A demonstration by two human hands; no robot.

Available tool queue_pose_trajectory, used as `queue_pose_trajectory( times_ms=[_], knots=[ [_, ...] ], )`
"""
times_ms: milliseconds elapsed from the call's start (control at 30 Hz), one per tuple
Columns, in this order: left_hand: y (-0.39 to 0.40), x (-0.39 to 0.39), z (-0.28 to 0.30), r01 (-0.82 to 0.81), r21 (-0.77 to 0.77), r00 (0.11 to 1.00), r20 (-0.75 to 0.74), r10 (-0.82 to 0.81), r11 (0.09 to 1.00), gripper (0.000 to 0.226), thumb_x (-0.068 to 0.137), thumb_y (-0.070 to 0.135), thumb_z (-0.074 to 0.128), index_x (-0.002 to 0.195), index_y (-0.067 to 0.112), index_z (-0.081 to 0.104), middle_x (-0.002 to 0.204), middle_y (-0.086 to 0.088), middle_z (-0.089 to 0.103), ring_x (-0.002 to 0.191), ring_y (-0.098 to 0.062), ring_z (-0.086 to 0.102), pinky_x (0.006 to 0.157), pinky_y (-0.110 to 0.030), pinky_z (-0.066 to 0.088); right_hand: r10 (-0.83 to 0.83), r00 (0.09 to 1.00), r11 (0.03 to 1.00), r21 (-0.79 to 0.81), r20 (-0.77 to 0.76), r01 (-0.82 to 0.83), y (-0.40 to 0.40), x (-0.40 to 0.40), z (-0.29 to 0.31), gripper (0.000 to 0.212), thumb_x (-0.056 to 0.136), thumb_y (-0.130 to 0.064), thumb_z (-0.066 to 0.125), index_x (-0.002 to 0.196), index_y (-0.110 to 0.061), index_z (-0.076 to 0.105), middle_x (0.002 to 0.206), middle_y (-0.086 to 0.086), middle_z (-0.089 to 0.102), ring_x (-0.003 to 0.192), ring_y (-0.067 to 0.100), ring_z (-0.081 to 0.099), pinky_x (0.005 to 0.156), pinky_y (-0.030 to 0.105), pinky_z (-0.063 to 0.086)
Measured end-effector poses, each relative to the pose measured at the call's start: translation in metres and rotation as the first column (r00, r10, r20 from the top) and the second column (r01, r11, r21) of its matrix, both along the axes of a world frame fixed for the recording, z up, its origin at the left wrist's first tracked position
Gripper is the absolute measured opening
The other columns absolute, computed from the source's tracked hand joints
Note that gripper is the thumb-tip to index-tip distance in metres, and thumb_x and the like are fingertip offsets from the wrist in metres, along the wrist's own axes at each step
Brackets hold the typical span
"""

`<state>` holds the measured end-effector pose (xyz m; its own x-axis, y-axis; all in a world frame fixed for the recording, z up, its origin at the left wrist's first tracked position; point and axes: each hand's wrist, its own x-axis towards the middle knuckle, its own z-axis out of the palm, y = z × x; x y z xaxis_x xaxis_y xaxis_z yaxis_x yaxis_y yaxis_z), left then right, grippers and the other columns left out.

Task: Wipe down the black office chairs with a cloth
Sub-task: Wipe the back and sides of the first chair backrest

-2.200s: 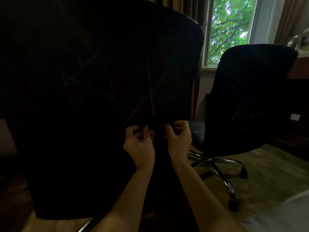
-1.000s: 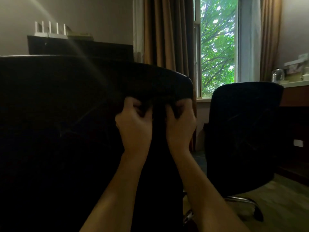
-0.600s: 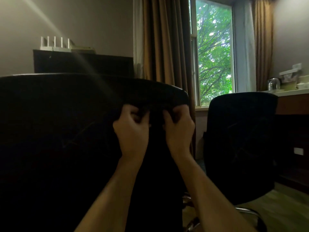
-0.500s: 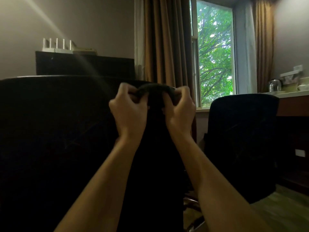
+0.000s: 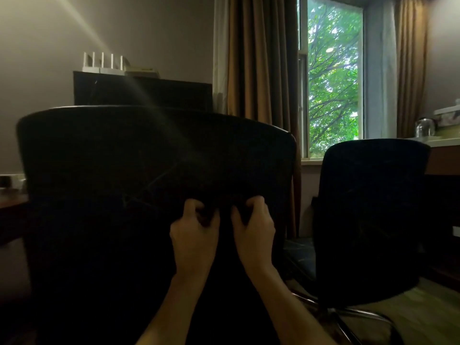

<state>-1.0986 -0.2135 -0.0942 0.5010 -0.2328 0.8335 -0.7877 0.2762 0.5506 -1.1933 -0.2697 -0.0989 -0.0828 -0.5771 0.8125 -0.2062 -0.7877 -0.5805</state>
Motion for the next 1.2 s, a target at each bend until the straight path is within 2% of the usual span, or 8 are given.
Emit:
queue_pose_trajectory(
  times_ms=[133,267,400,533,667,833,1033,1200],
  knots=[
    [0.007,-0.009,0.032,0.011,0.001,1.0,-0.016,-0.011,1.0,0.035,0.078,0.042,0.079,0.088,0.027,0.049,0.067,0.018,0.053,0.059,0.005,0.053,0.052,-0.009,0.041,0.0,0.999,0.998,-0.062,0.051,0.003,0.004,-0.003,0.029,0.021,0.091,-0.029,0.065,0.086,-0.018,0.048,0.082,-0.005,0.054,0.067,-0.001,0.049,0.062,0.006,0.038],
    [0.016,-0.016,0.094,-0.005,-0.181,0.996,0.085,0.021,0.984,0.038,0.075,0.042,0.081,0.084,0.023,0.049,0.066,0.022,0.046,0.057,0.004,0.047,0.057,-0.008,0.039,-0.016,0.991,0.97,-0.239,0.132,0.048,0.006,-0.007,0.094,0.023,0.091,-0.028,0.065,0.086,-0.014,0.048,0.082,-0.003,0.056,0.066,0.0,0.048,0.06,0.009,0.035],
    [0.022,-0.013,0.129,-0.034,-0.182,0.991,0.124,0.057,0.983,0.03,0.08,0.036,0.077,0.086,0.023,0.05,0.067,0.021,0.045,0.058,0.01,0.046,0.055,0.003,0.037,-0.087,0.987,0.942,-0.312,0.135,0.126,0.011,-0.004,0.127,0.022,0.092,-0.026,0.064,0.087,-0.015,0.045,0.081,-0.002,0.052,0.063,-0.004,0.041,0.061,0.004,0.033],
    [0.02,0.0,0.093,-0.054,-0.158,0.99,0.117,0.073,0.986,0.03,0.081,0.035,0.077,0.085,0.024,0.049,0.067,0.02,0.049,0.059,0.004,0.053,0.057,-0.005,0.043,-0.094,0.995,0.95,-0.295,0.034,0.1,0.009,0.005,0.087,0.019,0.094,-0.027,0.058,0.093,-0.011,0.049,0.085,-0.003,0.05,0.065,-0.001,0.043,0.058,0.012,0.034],
    [0.008,0.017,0.018,-0.095,0.003,0.995,0.043,0.095,0.995,0.028,0.082,0.039,0.075,0.09,0.019,0.056,0.073,0.004,0.064,0.064,-0.017,0.064,0.059,-0.039,0.056,-0.093,0.994,0.974,-0.21,-0.056,0.079,0.004,0.016,0.01,0.014,0.095,-0.024,0.058,0.095,-0.013,0.051,0.093,0.0,0.055,0.069,0.01,0.055,0.061,0.021,0.049],
    [0.016,0.013,-0.036,0.007,0.119,0.996,-0.093,0.004,0.993,0.021,0.085,0.038,0.072,0.088,0.022,0.058,0.069,0.009,0.063,0.058,-0.007,0.061,0.056,-0.038,0.057,-0.068,0.987,0.992,-0.116,-0.145,0.051,0.01,0.018,-0.044,0.01,0.094,-0.02,0.058,0.093,-0.013,0.051,0.092,-0.002,0.053,0.069,0.013,0.055,0.061,0.036,0.054],
    [0.015,0.009,0.05,-0.045,-0.072,0.999,-0.003,0.045,0.996,0.024,0.082,0.034,0.076,0.088,0.018,0.059,0.077,0.002,0.068,0.071,-0.018,0.066,0.069,-0.037,0.056,-0.051,0.999,0.973,-0.227,-0.003,0.049,0.013,0.012,0.046,0.015,0.092,-0.017,0.062,0.096,-0.008,0.05,0.092,0.004,0.055,0.074,0.014,0.052,0.064,0.025,0.04],
    [0.024,0.006,0.087,-0.031,-0.132,0.997,0.072,0.04,0.991,0.022,0.082,0.034,0.074,0.083,0.023,0.055,0.068,0.013,0.058,0.062,0.002,0.057,0.061,-0.012,0.047,-0.106,0.994,0.944,-0.312,0.017,0.106,0.016,0.011,0.084,0.016,0.092,-0.019,0.06,0.101,-0.008,0.052,0.095,0.002,0.056,0.074,0.01,0.05,0.061,0.013,0.036]
  ],
)
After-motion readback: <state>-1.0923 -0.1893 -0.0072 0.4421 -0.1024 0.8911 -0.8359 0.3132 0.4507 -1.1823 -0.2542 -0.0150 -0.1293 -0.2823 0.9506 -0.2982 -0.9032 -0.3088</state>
